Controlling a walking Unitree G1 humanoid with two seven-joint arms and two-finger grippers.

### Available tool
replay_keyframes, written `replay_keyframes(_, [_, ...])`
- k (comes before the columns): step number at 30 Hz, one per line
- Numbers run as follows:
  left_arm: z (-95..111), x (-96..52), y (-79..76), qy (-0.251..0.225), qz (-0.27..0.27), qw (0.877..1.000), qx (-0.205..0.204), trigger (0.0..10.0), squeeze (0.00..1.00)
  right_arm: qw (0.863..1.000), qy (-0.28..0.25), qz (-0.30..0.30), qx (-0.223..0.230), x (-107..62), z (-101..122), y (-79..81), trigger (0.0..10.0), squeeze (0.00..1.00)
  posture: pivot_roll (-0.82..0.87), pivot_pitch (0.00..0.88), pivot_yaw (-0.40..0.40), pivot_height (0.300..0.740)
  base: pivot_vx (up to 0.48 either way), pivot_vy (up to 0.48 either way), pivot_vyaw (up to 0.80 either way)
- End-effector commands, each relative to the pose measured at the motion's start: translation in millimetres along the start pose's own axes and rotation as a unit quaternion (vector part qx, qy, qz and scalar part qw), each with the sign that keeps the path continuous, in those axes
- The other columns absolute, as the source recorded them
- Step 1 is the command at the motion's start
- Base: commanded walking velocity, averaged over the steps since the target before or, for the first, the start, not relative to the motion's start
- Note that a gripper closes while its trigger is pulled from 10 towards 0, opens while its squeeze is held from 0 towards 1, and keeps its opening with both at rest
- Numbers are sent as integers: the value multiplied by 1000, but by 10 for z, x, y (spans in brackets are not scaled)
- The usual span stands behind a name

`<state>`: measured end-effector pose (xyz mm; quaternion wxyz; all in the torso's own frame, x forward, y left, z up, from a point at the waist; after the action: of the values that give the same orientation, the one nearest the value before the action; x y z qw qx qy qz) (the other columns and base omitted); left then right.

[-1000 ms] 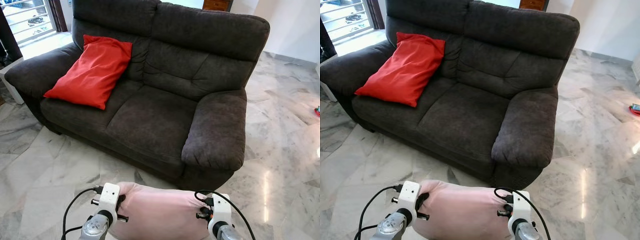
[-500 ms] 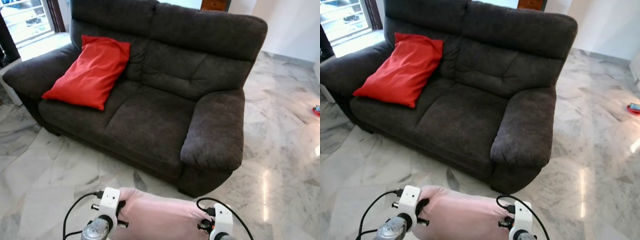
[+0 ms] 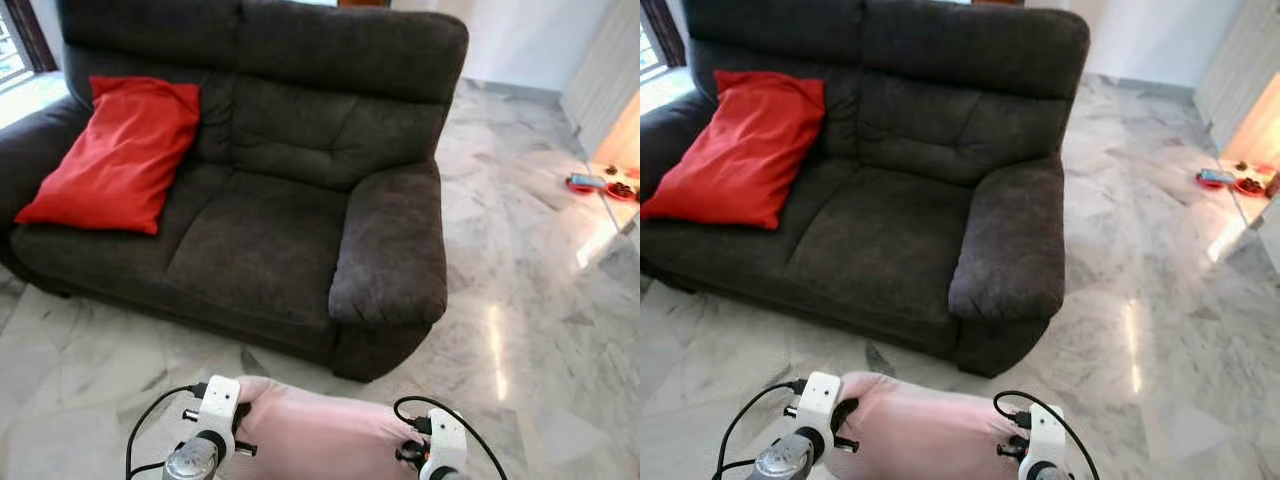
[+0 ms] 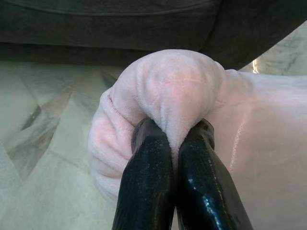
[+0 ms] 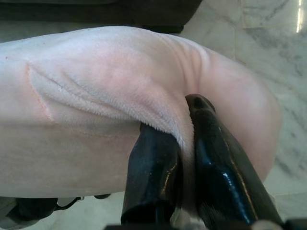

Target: Move the pillow to the sofa from floor

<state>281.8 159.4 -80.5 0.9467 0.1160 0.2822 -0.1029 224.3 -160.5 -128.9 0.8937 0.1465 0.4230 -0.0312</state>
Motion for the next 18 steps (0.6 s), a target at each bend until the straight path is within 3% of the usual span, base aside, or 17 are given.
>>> replay_keyframes(1, [-36,-58,418,4,79,997,-21,10000,0,997,-23,-65,27,-74,113,-430,10000,0,72,0,-86,740,0,0,-781])
replay_keyframes(18, [-18,-45,377,2,73,997,-18,10000,0,997,-26,-63,28,-72,115,-417,10000,0,74,0,-83,740,0,152,-781])
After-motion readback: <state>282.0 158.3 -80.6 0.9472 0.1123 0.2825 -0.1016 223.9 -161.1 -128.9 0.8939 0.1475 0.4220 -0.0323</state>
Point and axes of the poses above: a point about 5 cm out from each wrist's last joint towards the gripper, its own x axis pointing out of the wrist towards the gripper, its own z axis along the axis of the wrist's last joint, y = z × x, the point moved 6 cm from there along x, pointing out of the wrist towards the gripper, and after that the axes turned 7 degrees about x, right-handed, at the moved point
